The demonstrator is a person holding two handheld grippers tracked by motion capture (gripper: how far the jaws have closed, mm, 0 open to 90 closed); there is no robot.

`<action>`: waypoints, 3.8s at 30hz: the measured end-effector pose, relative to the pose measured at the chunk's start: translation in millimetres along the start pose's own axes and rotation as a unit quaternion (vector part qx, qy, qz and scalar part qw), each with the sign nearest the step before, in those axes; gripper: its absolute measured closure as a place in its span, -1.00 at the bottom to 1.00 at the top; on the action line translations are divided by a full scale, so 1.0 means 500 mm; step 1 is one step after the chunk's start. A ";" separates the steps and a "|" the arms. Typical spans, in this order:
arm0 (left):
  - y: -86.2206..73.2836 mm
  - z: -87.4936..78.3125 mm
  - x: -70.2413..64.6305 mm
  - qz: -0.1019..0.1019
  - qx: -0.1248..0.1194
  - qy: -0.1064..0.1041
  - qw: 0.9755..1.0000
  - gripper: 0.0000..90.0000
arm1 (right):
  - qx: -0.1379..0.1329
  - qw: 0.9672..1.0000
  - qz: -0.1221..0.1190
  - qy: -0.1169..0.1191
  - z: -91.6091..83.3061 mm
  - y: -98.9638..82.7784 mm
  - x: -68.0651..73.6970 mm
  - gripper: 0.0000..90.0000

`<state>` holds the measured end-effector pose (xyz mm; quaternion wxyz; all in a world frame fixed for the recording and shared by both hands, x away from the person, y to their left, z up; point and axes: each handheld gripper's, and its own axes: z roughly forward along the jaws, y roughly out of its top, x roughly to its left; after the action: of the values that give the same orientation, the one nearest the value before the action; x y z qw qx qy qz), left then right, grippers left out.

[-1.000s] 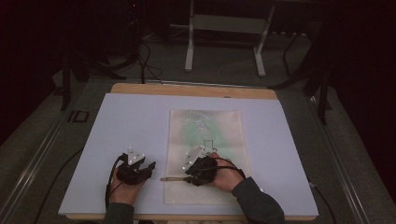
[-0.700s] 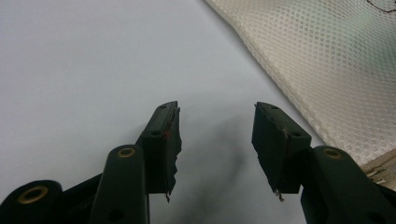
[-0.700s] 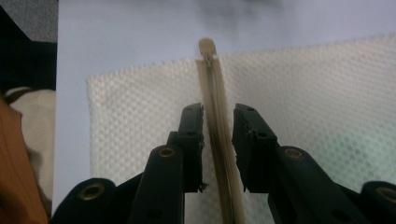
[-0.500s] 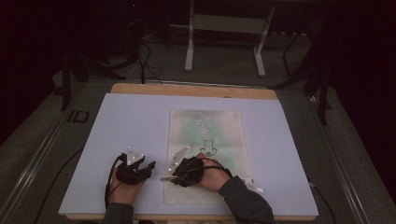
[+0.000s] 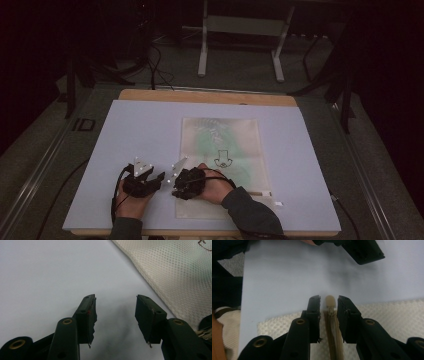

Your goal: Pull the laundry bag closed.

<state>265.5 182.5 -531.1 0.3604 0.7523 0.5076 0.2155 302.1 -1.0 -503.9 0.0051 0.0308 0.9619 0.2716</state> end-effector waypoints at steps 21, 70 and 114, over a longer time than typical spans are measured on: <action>-0.001 -0.006 0.010 -0.010 -0.005 0.006 1.000 0.11 | 0.008 1.000 -0.001 -0.018 0.035 0.022 0.002 0.80; -0.012 -0.024 -0.017 0.025 -0.015 -0.074 0.997 0.58 | 0.003 1.000 0.023 -0.001 -0.004 -0.042 -0.008 0.81; -0.042 -0.043 -0.091 0.120 0.011 -0.202 0.972 0.98 | -0.008 0.999 0.036 0.014 -0.002 -0.049 -0.015 0.81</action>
<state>220.0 152.4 -531.6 0.4187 0.8398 0.3324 0.0951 307.9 -22.9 -515.7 -0.0182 0.0612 0.9580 0.2795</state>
